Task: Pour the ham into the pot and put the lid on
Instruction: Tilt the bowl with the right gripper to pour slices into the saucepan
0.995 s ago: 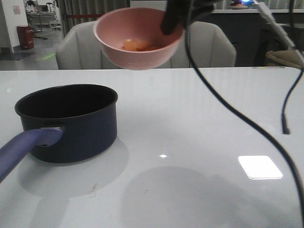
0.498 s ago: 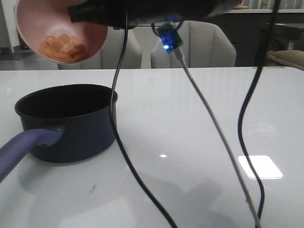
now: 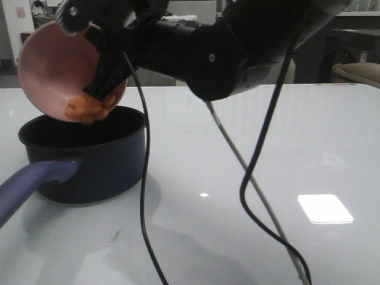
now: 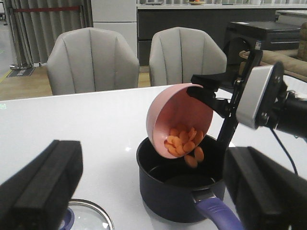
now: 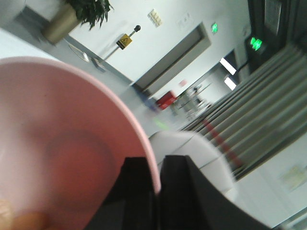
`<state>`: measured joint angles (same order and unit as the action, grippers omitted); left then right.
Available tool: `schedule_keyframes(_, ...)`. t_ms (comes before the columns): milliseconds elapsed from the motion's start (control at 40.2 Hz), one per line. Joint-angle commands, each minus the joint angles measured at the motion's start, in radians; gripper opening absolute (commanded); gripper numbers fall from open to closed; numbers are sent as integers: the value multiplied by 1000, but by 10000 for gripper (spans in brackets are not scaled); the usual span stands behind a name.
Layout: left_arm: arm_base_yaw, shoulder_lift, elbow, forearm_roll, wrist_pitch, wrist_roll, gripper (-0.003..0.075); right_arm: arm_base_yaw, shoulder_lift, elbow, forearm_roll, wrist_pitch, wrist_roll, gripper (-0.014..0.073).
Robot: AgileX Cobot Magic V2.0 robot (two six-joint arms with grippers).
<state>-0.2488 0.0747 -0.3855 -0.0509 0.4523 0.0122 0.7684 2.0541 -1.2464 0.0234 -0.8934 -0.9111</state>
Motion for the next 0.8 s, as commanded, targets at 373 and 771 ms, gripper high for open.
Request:
schedule_keyframes(373,-8,12,-25,-8,-78,1,637,19,69,-27,3,-384,-418,139)
schedule_keyframes(771,-8,12,-25,-8,-78,1,637,22,-39,-27,268,-272,207,137)
